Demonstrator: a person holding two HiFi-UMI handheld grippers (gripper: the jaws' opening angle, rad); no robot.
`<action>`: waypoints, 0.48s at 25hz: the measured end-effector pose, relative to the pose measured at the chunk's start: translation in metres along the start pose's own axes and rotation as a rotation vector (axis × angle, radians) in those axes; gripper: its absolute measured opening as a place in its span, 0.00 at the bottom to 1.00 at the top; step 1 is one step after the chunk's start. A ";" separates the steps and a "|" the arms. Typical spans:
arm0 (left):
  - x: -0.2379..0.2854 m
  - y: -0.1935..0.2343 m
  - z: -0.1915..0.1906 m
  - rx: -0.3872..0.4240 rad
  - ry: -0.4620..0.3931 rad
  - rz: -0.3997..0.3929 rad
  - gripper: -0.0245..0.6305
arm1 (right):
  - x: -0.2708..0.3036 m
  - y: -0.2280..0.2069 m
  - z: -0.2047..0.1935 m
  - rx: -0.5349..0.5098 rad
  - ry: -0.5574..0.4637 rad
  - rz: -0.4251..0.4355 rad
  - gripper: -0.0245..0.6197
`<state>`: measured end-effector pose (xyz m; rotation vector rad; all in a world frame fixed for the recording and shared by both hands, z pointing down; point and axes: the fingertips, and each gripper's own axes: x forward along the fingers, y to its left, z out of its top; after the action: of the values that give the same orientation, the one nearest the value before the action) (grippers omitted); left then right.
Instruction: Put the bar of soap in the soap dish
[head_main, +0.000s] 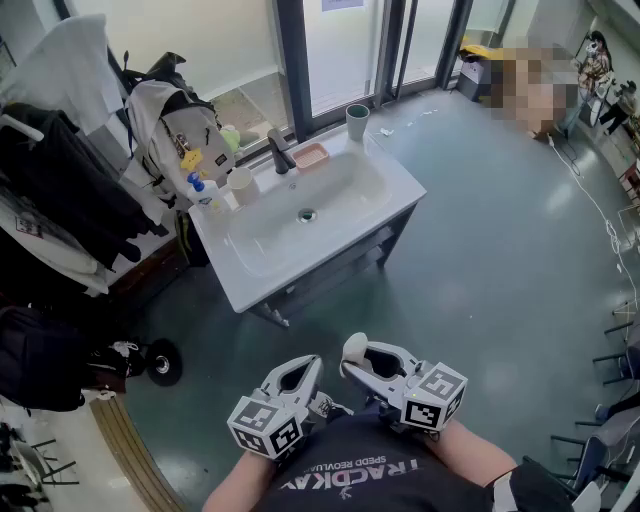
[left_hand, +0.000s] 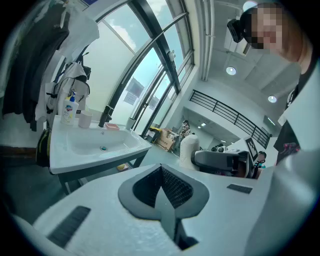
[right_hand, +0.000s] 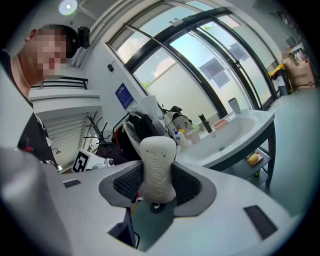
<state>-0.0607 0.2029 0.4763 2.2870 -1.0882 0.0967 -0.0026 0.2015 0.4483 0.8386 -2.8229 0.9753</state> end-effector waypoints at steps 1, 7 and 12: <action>0.000 -0.001 0.000 0.000 0.000 0.000 0.05 | -0.001 0.000 0.001 -0.001 0.000 0.001 0.32; 0.004 -0.009 0.002 0.005 0.002 -0.003 0.05 | -0.008 -0.001 0.004 -0.003 -0.003 -0.002 0.32; 0.008 -0.012 0.003 0.000 0.003 0.002 0.05 | -0.012 -0.002 0.009 -0.012 -0.009 0.011 0.32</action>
<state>-0.0474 0.2015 0.4701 2.2858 -1.0887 0.1008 0.0098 0.2003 0.4396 0.8290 -2.8409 0.9577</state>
